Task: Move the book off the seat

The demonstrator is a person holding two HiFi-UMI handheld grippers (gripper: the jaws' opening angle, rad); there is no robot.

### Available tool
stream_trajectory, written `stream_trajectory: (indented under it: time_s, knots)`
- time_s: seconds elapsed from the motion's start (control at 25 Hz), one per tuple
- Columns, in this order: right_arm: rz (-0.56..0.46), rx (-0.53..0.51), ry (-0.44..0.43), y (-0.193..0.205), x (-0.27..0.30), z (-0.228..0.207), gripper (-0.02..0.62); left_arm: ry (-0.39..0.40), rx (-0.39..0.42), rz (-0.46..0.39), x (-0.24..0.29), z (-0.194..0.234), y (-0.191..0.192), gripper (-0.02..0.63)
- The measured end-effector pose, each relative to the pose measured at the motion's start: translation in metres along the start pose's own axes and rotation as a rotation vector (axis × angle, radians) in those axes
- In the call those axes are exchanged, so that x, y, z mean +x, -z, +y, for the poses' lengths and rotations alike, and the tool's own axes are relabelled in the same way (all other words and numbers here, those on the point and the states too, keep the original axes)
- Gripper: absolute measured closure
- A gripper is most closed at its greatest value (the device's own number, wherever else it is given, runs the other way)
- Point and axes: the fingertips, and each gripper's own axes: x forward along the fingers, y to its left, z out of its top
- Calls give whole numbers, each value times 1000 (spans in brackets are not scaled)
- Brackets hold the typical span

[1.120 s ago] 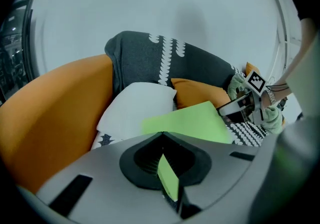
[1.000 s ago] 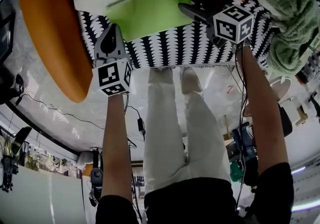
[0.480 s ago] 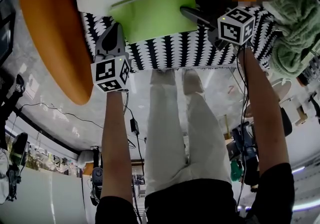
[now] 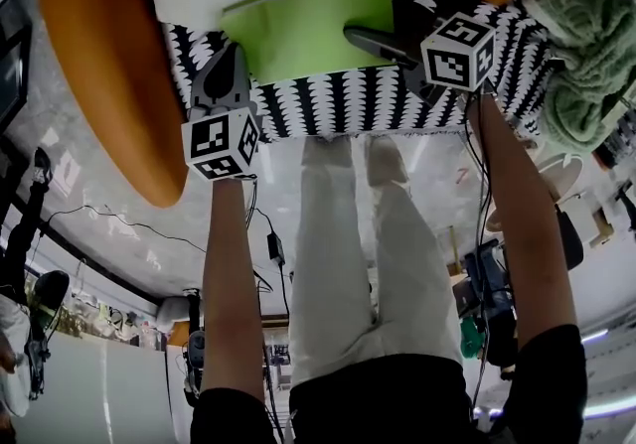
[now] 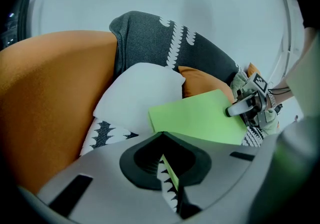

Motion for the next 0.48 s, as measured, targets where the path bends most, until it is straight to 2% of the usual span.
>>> stream_trajectory:
  time_s: [0.16, 0.28, 0.32, 0.48]
  knots:
    - [-12, 13, -36, 0, 16, 22, 313, -10, 13, 6, -1, 3, 2, 596]
    - [-16, 21, -19, -1, 19, 25, 319, -10, 12, 5, -1, 5, 0, 595]
    - [-19, 26, -17, -1, 18, 25, 349, -7, 13, 4, -1, 5, 0, 595]
    - [-34, 44, -41, -3, 14, 32, 393, -6, 29, 0, -1, 5, 0, 595]
